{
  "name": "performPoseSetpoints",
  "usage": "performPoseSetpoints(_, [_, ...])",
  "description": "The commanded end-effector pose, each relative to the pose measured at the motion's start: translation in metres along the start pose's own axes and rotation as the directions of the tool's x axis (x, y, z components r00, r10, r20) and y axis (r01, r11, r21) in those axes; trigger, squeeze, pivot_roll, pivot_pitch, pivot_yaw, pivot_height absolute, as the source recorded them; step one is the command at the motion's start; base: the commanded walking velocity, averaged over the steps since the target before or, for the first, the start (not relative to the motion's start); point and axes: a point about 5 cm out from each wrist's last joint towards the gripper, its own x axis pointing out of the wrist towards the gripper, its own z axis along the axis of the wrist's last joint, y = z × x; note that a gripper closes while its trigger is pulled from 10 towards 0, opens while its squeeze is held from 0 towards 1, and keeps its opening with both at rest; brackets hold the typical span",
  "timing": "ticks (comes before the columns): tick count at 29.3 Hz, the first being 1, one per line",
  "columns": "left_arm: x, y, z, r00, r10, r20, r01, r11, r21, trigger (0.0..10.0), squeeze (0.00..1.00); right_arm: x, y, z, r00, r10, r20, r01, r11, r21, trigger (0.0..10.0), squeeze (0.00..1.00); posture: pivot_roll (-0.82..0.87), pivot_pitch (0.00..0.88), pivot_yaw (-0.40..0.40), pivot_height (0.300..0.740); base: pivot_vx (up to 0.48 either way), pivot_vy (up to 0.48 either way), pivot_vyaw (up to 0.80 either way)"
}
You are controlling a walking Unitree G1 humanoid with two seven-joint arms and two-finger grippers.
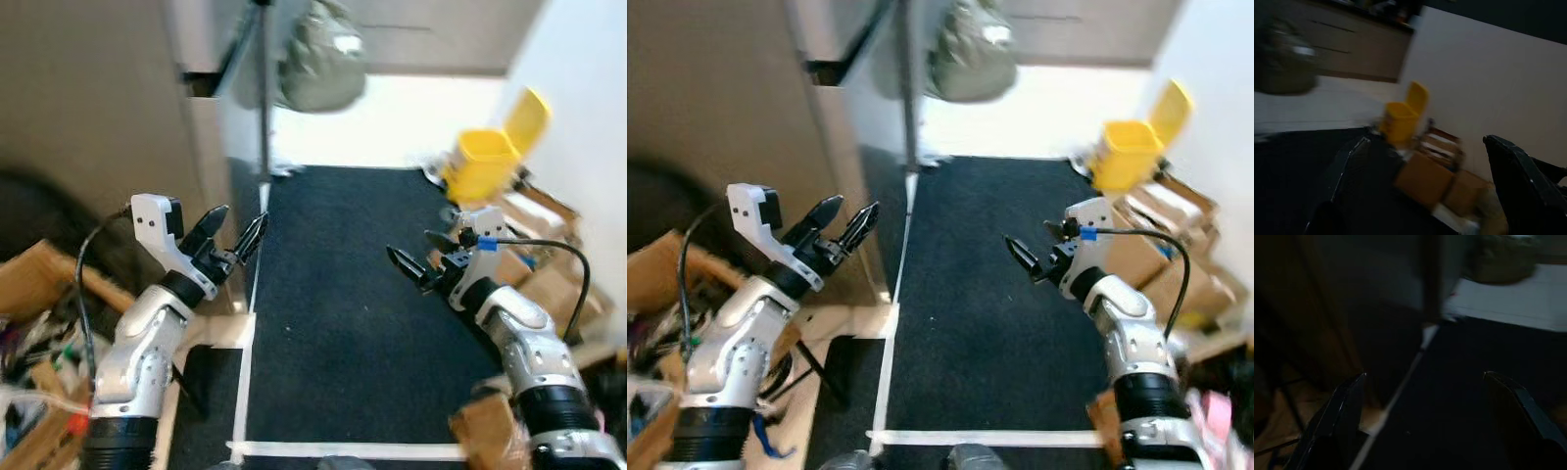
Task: Picking trash to rubbish bin
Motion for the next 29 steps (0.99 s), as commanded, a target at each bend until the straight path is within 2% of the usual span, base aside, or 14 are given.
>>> performPoseSetpoints(1, [0.001,-0.002,-0.001,1.000,-0.013,0.005,0.013,1.000,0.012,10.0,0.00,-0.001,-0.001,-0.002,1.000,-0.008,-0.009,0.008,1.000,-0.002,10.0,0.00,-0.03,0.000,-0.027,0.740,0.000,0.000,-0.80])
performPoseSetpoints(13, [0.003,-0.005,-0.001,1.000,-0.023,-0.003,0.023,0.999,0.040,10.0,0.00,0.001,0.001,0.001,1.000,0.004,0.004,-0.004,1.000,-0.008,10.0,0.00,-0.04,0.000,-0.028,0.740,0.000,0.000,-0.80])
performPoseSetpoints(20, [0.010,-0.008,0.000,1.000,-0.022,0.013,0.021,0.997,0.074,10.0,0.00,0.008,0.012,0.012,0.998,0.040,0.057,-0.041,0.999,0.014,10.0,0.00,-0.04,0.000,-0.026,0.740,0.000,0.000,-0.80])
performPoseSetpoints(21, [0.018,-0.015,-0.008,0.998,-0.058,-0.009,0.059,0.994,0.092,10.0,0.00,0.017,0.030,0.019,0.986,0.080,0.146,-0.096,0.990,0.106,10.0,0.00,-0.04,0.000,-0.032,0.740,0.000,0.000,-0.80])
performPoseSetpoints(22, [0.021,-0.018,-0.012,0.997,-0.079,-0.025,0.081,0.992,0.097,10.0,0.00,0.019,0.037,0.022,0.979,0.096,0.179,-0.123,0.982,0.145,10.0,0.00,-0.04,0.000,-0.032,0.740,0.000,0.000,-0.80])
performPoseSetpoints(23, [0.024,-0.019,-0.012,0.995,-0.102,-0.020,0.104,0.992,0.065,10.0,0.00,0.023,0.049,0.020,0.969,0.145,0.199,-0.180,0.968,0.174,10.0,0.00,-0.04,0.000,-0.036,0.740,0.000,0.000,-0.80])
performPoseSetpoints(24, [0.025,-0.016,-0.012,0.995,-0.094,-0.017,0.095,0.993,0.068,10.0,0.00,0.024,0.054,0.018,0.967,0.165,0.196,-0.199,0.965,0.168,10.0,0.00,-0.04,0.000,-0.034,0.740,0.000,0.000,-0.80])
performPoseSetpoints(29, [0.029,-0.009,-0.016,0.996,-0.083,-0.019,0.084,0.996,0.044,10.0,0.00,0.027,0.050,0.019,0.965,0.167,0.204,-0.200,0.967,0.154,10.0,0.00,-0.05,0.000,-0.032,0.740,0.000,0.000,-0.80])
